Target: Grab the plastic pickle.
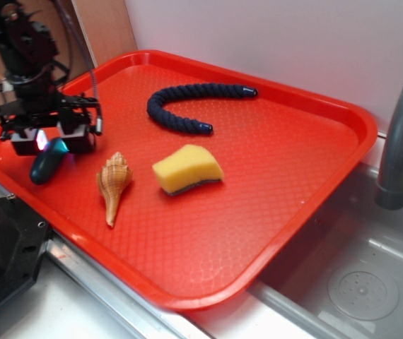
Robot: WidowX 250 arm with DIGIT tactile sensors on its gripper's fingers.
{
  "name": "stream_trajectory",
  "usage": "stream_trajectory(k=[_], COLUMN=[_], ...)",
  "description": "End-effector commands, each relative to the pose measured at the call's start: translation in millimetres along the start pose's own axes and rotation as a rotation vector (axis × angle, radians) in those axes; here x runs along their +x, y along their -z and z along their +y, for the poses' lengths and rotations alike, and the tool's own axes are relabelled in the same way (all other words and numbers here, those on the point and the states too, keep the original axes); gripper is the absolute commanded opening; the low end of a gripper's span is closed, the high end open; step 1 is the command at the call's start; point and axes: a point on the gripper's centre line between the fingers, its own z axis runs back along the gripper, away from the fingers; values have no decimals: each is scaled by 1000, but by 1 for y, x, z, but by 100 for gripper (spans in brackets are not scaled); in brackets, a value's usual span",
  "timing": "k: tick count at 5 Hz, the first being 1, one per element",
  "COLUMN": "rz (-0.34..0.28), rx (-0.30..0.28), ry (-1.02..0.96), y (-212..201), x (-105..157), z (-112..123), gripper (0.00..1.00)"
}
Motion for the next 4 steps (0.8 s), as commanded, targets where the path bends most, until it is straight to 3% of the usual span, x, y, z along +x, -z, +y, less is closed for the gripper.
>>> stream_trajectory(k=[1, 2, 3, 4], rz=[-29, -73, -181, -222], rx=[-115, -99, -148, -151], ry=[485, 666, 780, 753], y=[-112, -164, -192, -214], x=[-2, -2, -1, 4], z=[-22, -32, -36, -28], gripper=[0, 0, 0, 0])
